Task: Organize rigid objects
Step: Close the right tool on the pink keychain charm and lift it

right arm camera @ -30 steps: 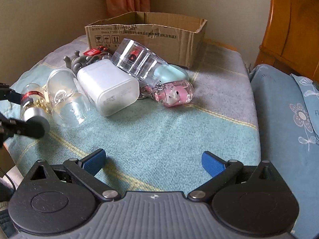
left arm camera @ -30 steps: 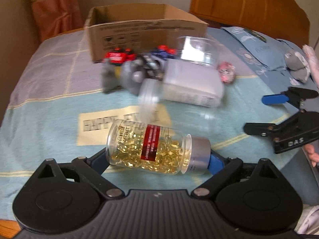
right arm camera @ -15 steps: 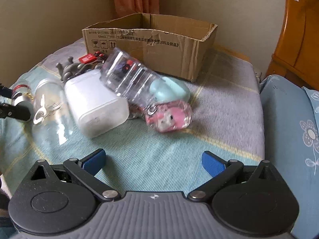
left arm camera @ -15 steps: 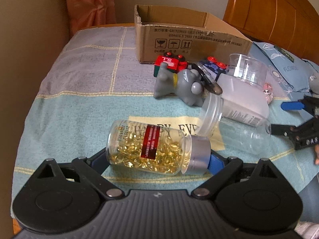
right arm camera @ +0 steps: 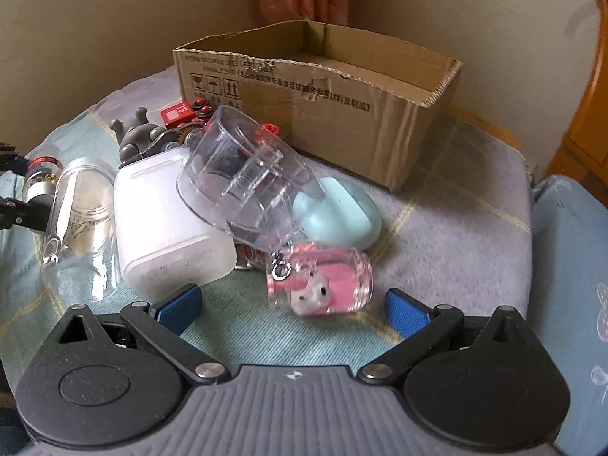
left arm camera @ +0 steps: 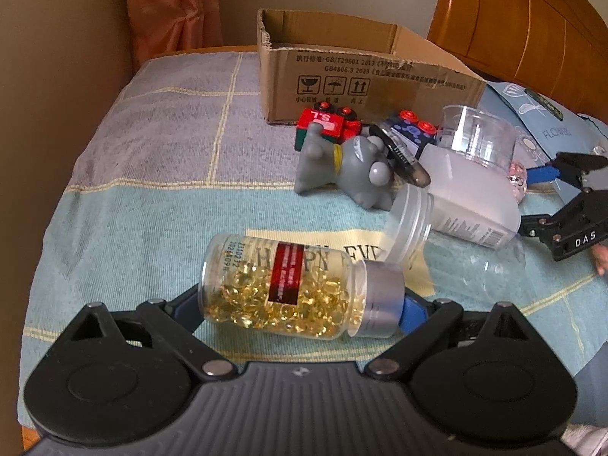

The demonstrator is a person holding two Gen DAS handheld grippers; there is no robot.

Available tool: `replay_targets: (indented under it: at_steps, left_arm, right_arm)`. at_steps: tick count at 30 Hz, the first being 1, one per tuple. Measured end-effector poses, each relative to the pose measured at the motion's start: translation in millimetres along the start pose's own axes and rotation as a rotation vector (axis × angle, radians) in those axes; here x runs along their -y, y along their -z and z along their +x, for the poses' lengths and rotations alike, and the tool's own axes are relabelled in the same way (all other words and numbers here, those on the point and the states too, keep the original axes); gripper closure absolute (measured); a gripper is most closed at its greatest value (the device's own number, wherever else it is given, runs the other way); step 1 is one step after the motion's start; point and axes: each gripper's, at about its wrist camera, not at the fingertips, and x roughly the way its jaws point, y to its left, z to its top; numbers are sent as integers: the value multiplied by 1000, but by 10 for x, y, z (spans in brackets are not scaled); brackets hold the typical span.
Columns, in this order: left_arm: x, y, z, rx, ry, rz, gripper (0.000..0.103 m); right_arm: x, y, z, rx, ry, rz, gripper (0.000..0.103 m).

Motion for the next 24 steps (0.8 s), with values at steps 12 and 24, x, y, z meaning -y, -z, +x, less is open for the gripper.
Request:
replay_targets:
  at_steps: [12,24]
  left_arm:
    - [4,-7,22,4,-9,2,7]
    - [-15,-4,17,9,-6,1,8]
  right_arm:
    - [55,-103,14,-9,-19,-101,14]
    - [86,-97,-62,-11,-23,-67,47]
